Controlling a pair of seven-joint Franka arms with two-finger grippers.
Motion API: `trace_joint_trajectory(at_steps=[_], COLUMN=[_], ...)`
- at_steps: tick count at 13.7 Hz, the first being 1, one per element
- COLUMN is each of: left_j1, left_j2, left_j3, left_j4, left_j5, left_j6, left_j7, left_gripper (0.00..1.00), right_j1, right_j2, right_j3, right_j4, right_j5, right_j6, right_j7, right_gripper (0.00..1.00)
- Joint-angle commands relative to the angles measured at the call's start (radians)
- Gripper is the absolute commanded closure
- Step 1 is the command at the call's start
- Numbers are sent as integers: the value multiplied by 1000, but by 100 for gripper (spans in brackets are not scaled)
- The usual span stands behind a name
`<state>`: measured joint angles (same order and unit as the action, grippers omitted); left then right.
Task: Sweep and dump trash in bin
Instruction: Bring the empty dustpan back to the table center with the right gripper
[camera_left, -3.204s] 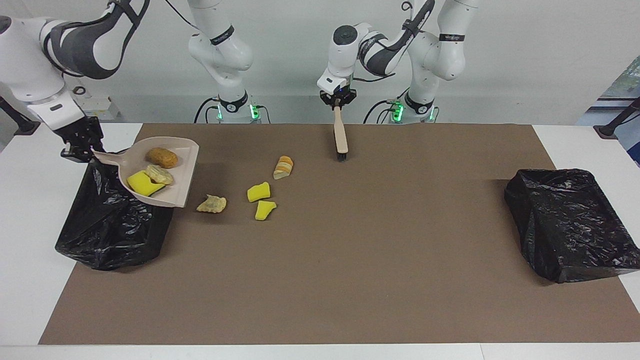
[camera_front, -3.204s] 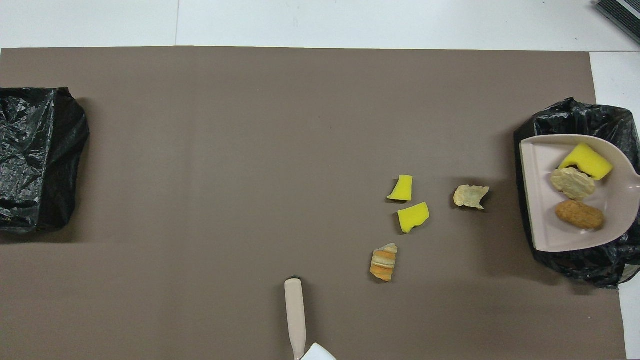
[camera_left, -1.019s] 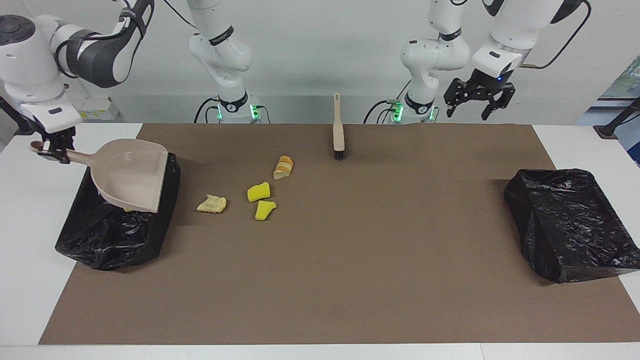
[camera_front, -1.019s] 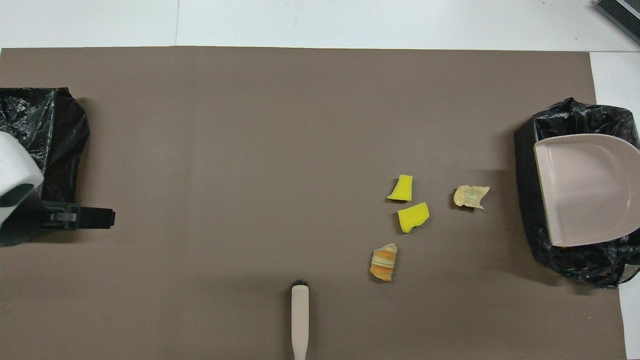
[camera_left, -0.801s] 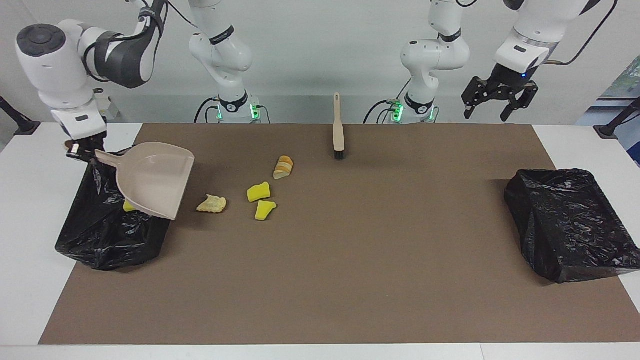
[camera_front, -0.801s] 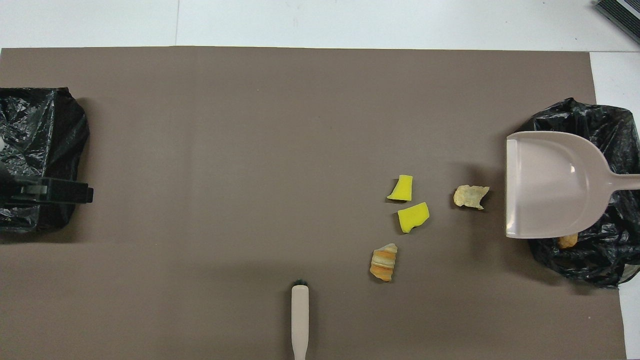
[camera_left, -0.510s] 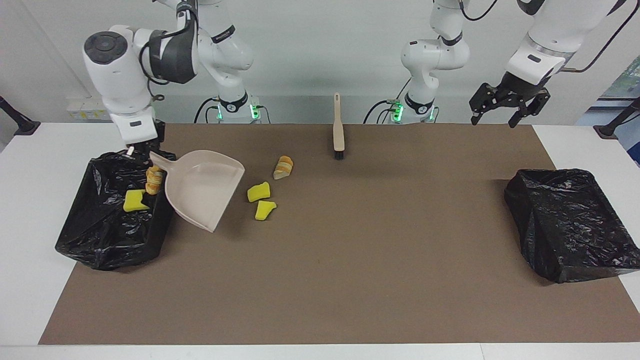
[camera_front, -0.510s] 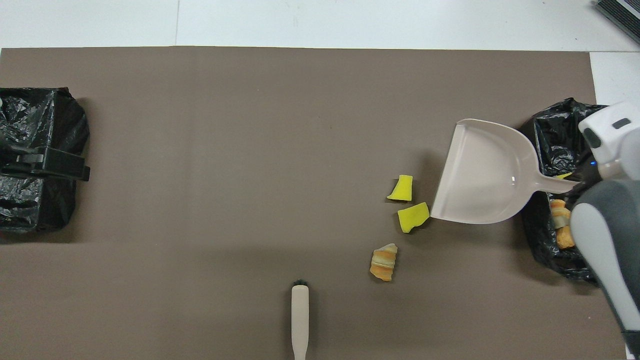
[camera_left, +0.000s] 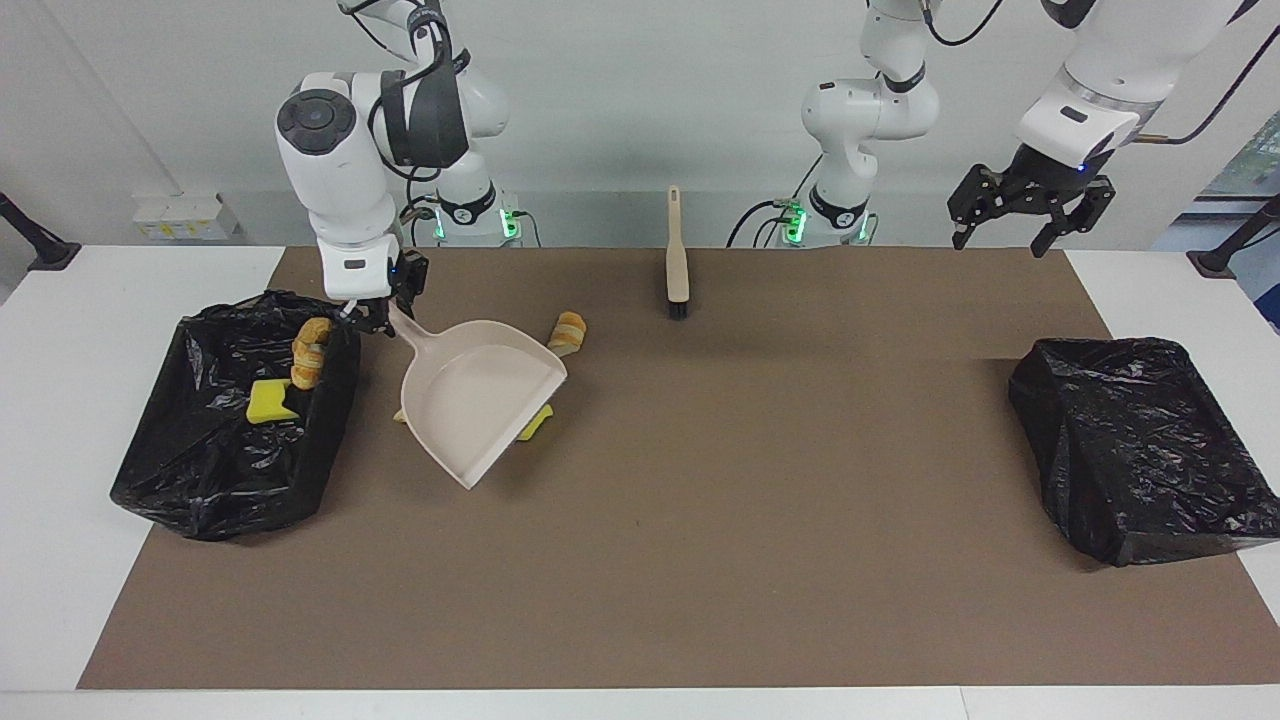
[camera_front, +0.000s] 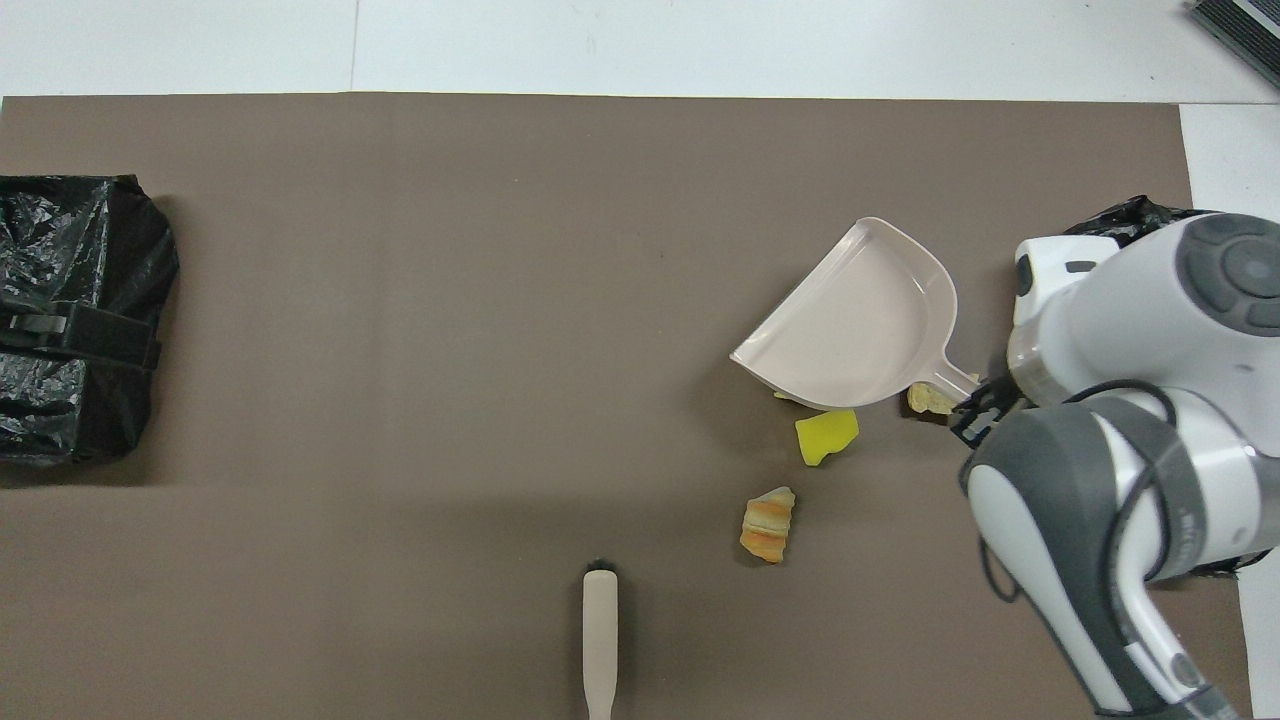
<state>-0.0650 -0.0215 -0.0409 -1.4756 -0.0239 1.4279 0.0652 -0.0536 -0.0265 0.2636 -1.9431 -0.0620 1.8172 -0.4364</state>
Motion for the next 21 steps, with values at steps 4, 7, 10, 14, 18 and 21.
trace_joint_trajectory(at_steps=[4,7,10,14,18,21], left_j1=[31,31,33,30,30,30], left_j2=[-28,-28,-28,-28,-29,-29], left_j3=[-2,-2,-2,-2,-2,-2], left_j4=[-18,-20,-20,-22,-26,-26], left_j5=[16,15,15,15,15,15], left_j6=[-50,-49,-49,-55,-47,-44], left_j7=[22,21,19,8,8,8], left_gripper=[0,0,0,0,0,0], right_j1=[173,265,331,452,469,475], right_j2=[143,195,256,376,399,402], right_j3=[-1,-3,-3,-4,-4,-4], right_j4=[111,136,160,257,248,230], right_j5=[62,54,45,39,41,44], right_j6=[77,118,155,223,300,341], right_j7=[489,744,901,1125,1140,1215], right_gripper=[100,100,100,100,100,100])
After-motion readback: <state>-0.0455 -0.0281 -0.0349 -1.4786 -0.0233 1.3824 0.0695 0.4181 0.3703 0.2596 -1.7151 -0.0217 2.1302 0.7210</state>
